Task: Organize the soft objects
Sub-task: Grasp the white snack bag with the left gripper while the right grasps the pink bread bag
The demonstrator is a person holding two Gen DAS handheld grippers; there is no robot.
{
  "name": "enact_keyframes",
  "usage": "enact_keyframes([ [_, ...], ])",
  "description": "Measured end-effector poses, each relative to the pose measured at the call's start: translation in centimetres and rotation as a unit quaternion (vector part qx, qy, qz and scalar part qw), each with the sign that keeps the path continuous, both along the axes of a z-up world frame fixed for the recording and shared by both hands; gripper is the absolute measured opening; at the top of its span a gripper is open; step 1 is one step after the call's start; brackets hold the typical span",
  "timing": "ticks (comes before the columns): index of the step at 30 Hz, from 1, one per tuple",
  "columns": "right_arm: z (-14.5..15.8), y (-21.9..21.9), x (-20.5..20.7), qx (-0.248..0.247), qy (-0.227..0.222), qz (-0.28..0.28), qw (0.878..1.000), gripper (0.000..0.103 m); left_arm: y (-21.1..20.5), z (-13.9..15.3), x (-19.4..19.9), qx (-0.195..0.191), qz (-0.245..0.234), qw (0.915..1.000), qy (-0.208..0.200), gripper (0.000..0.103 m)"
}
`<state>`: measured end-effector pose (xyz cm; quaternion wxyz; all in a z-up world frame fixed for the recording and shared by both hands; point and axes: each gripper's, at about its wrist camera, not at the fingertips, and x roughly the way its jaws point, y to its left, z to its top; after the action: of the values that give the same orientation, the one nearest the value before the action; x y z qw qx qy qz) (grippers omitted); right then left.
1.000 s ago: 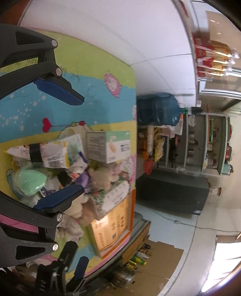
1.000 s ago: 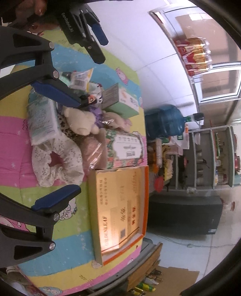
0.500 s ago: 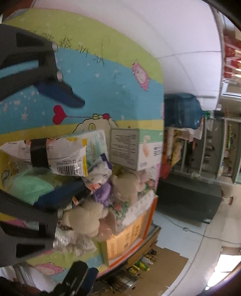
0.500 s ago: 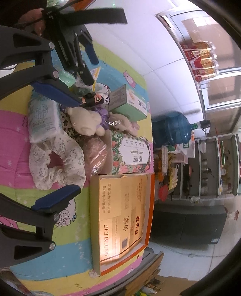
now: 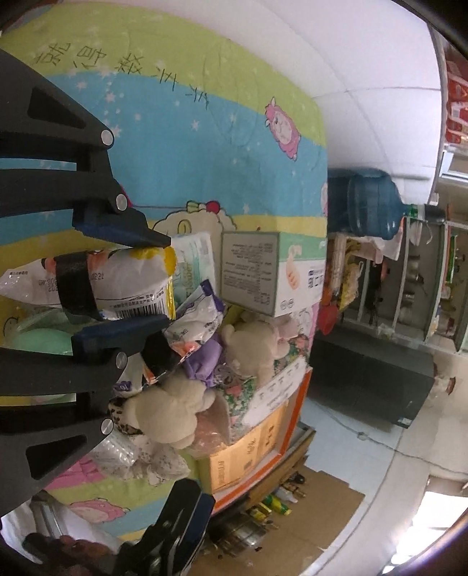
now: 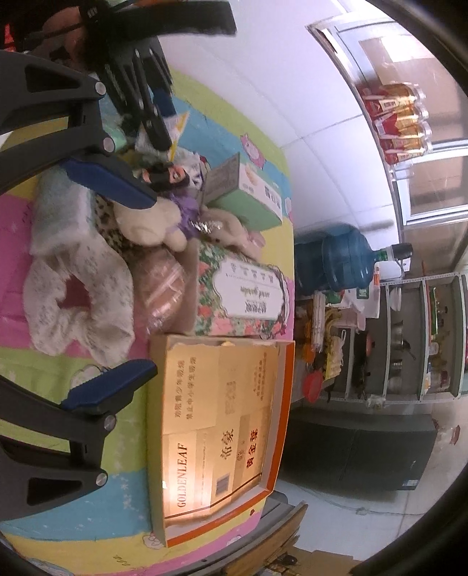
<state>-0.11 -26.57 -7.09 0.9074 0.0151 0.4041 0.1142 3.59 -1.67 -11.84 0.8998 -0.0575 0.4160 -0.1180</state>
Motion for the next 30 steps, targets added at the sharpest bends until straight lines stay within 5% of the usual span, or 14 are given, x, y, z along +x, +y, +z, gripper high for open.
enact_keyframes([
  [11, -2.0, 0.5, 3.7, -0.002, 0.035, 0.023, 0.999, 0.083, 1.2, 1.8, -0.5, -0.005, 0.013, 0.9996, -0.024, 0.036],
  [15, -2.9, 0.5, 4.6, 0.003, 0.059, 0.021, 0.998, 0.06, 1.9, 2.4, -0.4, -0.014, 0.02, 0.9992, -0.031, 0.036],
  [17, -3.4, 0.4, 4.9, 0.0, 0.072, 0.016, 0.997, 0.057, 2.1, 2.7, -0.3, -0.013, 0.022, 0.999, -0.036, 0.035],
  [30, -0.3, -0.9, 3.1, 0.038, 0.026, -0.006, 0.999, 0.052, 2.5, 4.9, 0.1, -0.022, 0.024, 0.9973, -0.066, 0.035],
])
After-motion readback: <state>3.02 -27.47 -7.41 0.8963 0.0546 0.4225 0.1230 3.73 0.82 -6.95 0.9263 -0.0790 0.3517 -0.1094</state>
